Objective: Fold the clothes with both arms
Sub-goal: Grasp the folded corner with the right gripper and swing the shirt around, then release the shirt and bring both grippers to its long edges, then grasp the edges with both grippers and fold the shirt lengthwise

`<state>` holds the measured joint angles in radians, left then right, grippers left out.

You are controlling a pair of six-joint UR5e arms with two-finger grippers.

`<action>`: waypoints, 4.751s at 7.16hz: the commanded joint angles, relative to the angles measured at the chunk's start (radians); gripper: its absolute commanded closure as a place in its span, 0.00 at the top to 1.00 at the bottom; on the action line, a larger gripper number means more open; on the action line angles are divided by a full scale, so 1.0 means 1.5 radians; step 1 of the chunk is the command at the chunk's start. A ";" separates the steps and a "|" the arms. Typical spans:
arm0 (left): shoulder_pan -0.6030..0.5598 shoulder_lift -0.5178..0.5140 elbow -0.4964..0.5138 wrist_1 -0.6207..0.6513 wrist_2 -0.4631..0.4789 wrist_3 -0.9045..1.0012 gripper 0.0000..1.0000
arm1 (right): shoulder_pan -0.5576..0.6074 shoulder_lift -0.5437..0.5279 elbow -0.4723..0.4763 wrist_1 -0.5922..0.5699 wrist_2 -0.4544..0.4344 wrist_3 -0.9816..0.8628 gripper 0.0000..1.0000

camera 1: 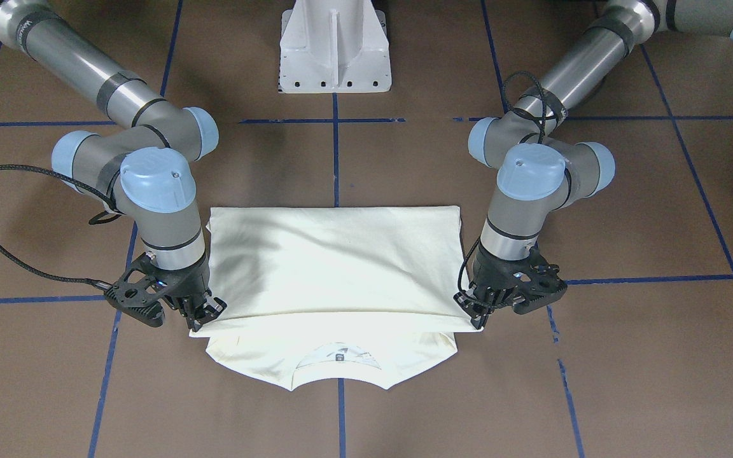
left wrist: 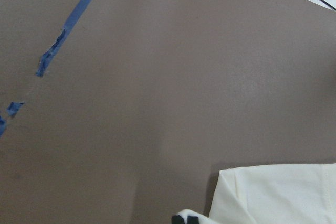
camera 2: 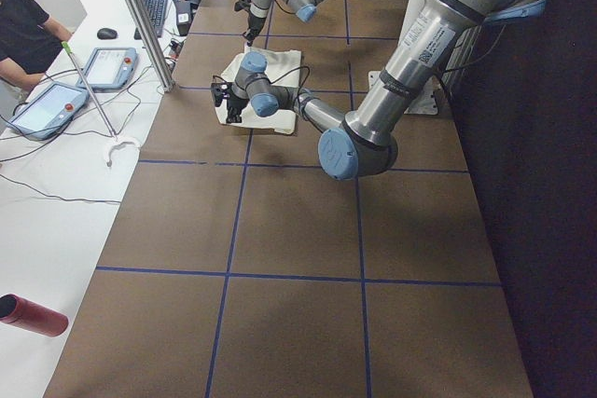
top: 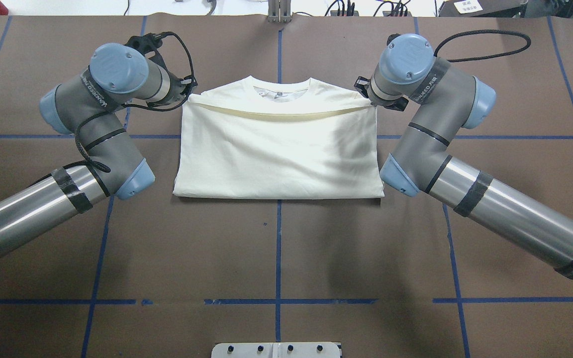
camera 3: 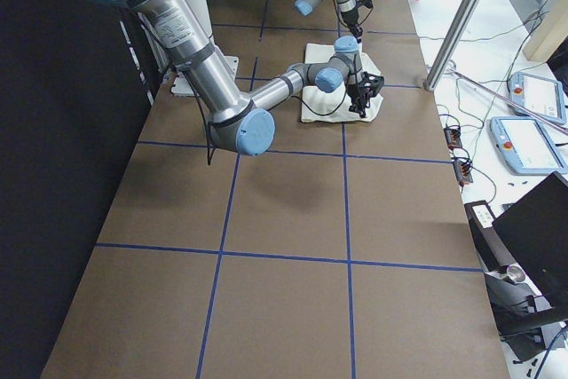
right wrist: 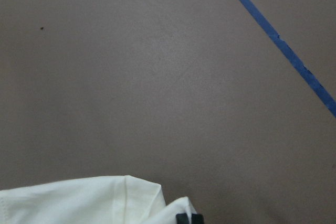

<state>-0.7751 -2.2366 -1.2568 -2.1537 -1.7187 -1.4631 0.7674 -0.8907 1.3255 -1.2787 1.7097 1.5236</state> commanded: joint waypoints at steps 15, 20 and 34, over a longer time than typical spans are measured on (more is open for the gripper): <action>-0.001 0.094 -0.115 -0.092 0.001 -0.007 0.56 | -0.185 -0.245 0.310 -0.015 -0.045 0.257 0.00; 0.001 0.092 -0.125 -0.092 -0.004 -0.019 0.56 | -0.217 -0.414 0.597 -0.023 0.202 0.257 0.00; 0.256 0.154 -0.329 0.119 -0.028 -0.268 0.56 | -0.212 -0.422 0.603 -0.023 0.125 0.324 1.00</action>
<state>-0.3923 -2.0047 -1.7582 -1.9782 -1.7854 -1.8668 0.4647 -1.5249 2.2466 -1.3125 1.9329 2.0107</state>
